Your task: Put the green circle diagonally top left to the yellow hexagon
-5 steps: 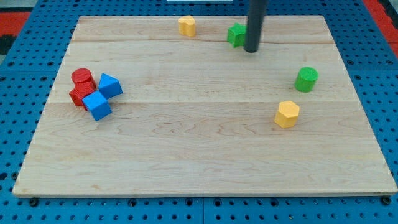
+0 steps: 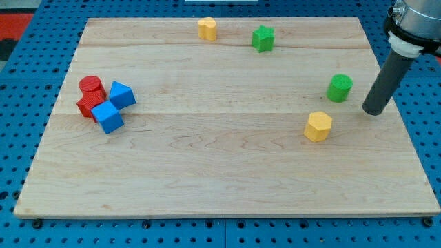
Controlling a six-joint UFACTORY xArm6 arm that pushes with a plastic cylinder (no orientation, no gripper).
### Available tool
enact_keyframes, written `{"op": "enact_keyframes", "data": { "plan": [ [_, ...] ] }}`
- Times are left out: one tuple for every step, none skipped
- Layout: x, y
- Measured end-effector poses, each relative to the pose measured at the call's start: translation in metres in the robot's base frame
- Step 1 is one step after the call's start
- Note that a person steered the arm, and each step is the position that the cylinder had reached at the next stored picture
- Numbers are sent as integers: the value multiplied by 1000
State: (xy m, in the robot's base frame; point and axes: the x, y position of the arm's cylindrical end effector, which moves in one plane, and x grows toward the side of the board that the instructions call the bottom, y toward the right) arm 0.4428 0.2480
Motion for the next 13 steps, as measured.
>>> {"op": "enact_keyframes", "data": {
  "plan": [
    [-9,-1],
    [-22,-8],
    [-24,-8],
    [-40,-10],
    [-50,-20],
    [-48,-27],
    [-28,-35],
    [-27,-35],
    [-28,-37],
    [-35,-48],
    [-40,-61],
    [-47,-71],
    [-69,-79]
  ]
}}
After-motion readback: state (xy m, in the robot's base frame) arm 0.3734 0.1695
